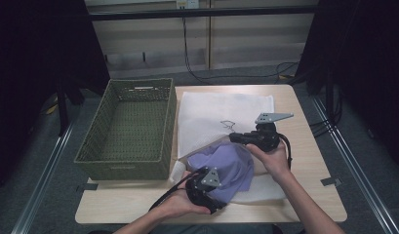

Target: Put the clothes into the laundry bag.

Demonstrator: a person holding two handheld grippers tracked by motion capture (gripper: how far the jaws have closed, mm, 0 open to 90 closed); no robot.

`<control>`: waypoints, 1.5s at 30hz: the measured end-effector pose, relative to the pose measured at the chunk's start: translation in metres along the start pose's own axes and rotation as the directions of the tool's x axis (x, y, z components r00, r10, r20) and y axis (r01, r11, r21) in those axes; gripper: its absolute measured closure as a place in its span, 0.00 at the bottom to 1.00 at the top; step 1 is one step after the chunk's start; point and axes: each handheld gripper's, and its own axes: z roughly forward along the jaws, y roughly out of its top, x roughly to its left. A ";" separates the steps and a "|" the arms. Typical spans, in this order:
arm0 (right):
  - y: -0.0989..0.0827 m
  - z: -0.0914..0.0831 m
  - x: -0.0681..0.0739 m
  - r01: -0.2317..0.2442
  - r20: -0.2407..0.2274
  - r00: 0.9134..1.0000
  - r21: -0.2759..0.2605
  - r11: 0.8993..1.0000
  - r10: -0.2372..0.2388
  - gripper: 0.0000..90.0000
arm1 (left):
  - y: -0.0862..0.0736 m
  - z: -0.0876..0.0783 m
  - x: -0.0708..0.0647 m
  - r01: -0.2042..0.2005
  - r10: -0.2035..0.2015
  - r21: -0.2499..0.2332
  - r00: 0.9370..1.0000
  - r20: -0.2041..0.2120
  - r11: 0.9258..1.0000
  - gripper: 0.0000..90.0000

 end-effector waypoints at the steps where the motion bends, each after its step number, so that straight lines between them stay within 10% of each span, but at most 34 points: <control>1: 0.000 0.000 0.000 0.002 0.000 1.000 0.000 1.000 -0.002 0.99 | 0.001 -0.001 0.000 -0.013 0.013 0.024 1.000 0.008 1.000 0.24; 22: 0.000 0.002 0.000 0.004 0.000 1.000 0.003 1.000 -0.004 0.99 | 0.002 -0.019 0.026 0.134 -0.131 -0.063 0.990 0.051 0.989 0.67; 29: -0.001 0.003 0.000 -0.001 -0.004 1.000 0.006 1.000 0.001 0.99 | 0.004 -0.017 0.029 0.152 -0.154 -0.057 0.988 -0.030 0.987 0.61; 37: -0.001 0.002 0.001 0.001 -0.010 1.000 0.010 1.000 -0.001 0.99 | 0.004 -0.004 0.020 0.078 -0.078 0.002 0.995 -0.065 0.997 0.60; 41: -0.001 0.003 0.002 0.006 -0.013 1.000 0.014 1.000 -0.006 0.99 | 0.005 -0.003 0.020 0.021 -0.017 0.036 0.992 -0.122 0.999 0.77; 44: -0.001 0.004 0.003 0.007 -0.017 1.000 0.019 1.000 -0.007 0.99 | 0.008 -0.001 0.022 0.020 -0.013 0.048 0.989 -0.147 0.999 0.88; 45: -0.001 0.004 0.003 0.008 -0.018 1.000 0.020 1.000 -0.007 0.99 | 0.008 0.000 0.022 0.069 -0.066 0.022 0.990 -0.128 0.997 0.93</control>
